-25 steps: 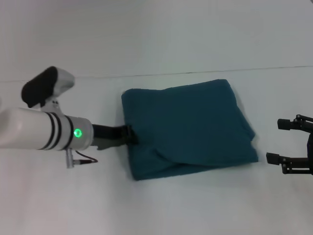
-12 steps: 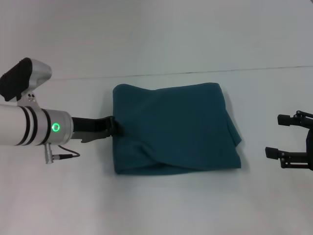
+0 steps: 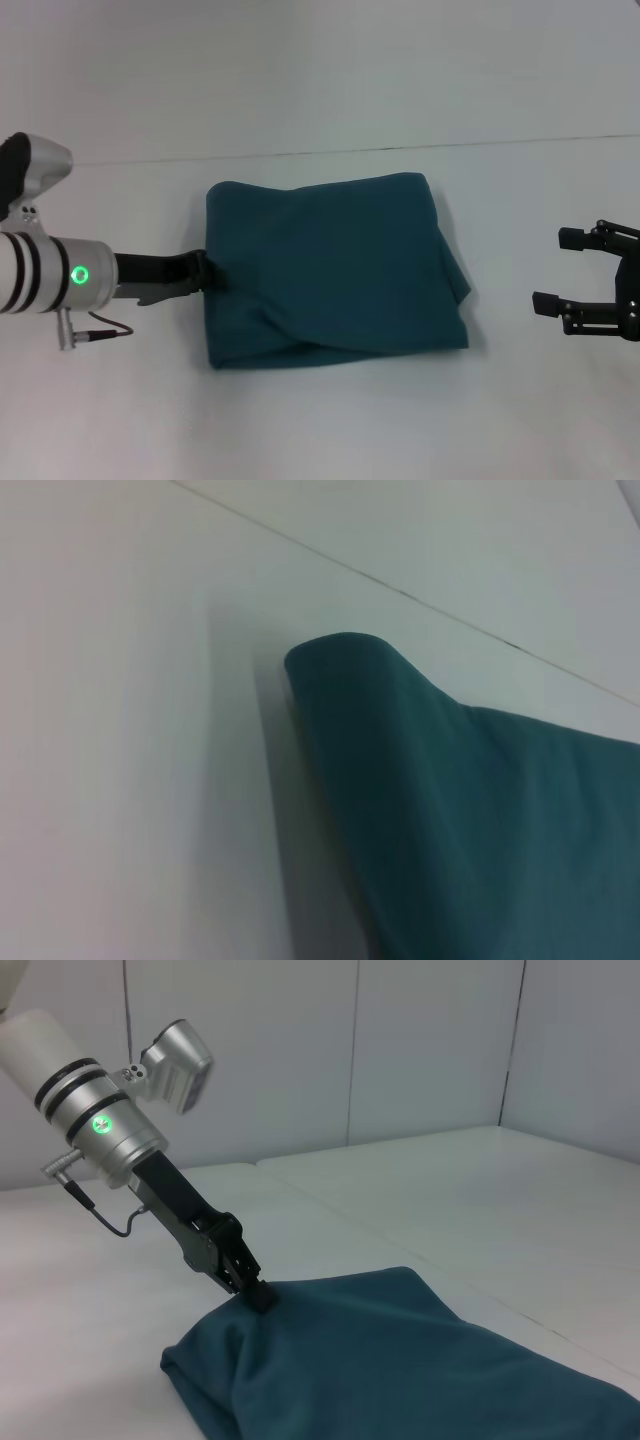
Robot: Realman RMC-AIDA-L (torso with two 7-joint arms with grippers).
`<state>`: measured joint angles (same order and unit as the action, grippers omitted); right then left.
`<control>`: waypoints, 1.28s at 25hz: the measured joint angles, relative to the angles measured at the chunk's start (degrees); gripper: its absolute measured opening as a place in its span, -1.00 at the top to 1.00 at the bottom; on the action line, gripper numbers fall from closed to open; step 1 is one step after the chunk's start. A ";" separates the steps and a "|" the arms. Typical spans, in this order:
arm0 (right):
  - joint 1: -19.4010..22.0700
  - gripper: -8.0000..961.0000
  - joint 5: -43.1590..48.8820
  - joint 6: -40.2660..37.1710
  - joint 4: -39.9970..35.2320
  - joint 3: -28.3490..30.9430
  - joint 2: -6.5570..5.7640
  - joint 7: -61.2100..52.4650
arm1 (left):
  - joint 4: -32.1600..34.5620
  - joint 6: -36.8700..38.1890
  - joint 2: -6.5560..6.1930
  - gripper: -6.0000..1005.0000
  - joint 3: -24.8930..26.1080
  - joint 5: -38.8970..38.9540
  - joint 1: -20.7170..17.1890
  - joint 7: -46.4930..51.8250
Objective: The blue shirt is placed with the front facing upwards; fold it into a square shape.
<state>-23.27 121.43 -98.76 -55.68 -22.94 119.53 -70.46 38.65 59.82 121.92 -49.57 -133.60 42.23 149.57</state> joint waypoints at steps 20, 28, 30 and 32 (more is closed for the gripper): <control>-0.36 -0.96 0.04 0.15 1.89 0.00 0.00 -0.03 | 1.65 0.62 -0.46 0.80 3.07 -0.05 -1.55 -1.27; -0.31 -0.96 0.03 0.14 1.90 0.00 0.00 -0.03 | 1.70 0.58 -0.25 0.42 2.90 0.59 -1.82 -1.48; -0.33 -0.96 0.03 0.14 1.89 0.00 0.00 -0.03 | 2.15 0.18 -0.25 0.28 3.03 0.61 -2.04 -2.20; -0.42 -0.96 0.04 0.14 1.92 0.00 0.00 -0.03 | 3.03 -0.41 -0.26 0.14 3.05 0.62 -2.25 -2.63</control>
<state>-23.69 121.47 -98.62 -53.77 -22.94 119.53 -70.49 41.68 59.41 121.66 -46.52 -132.98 39.98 146.94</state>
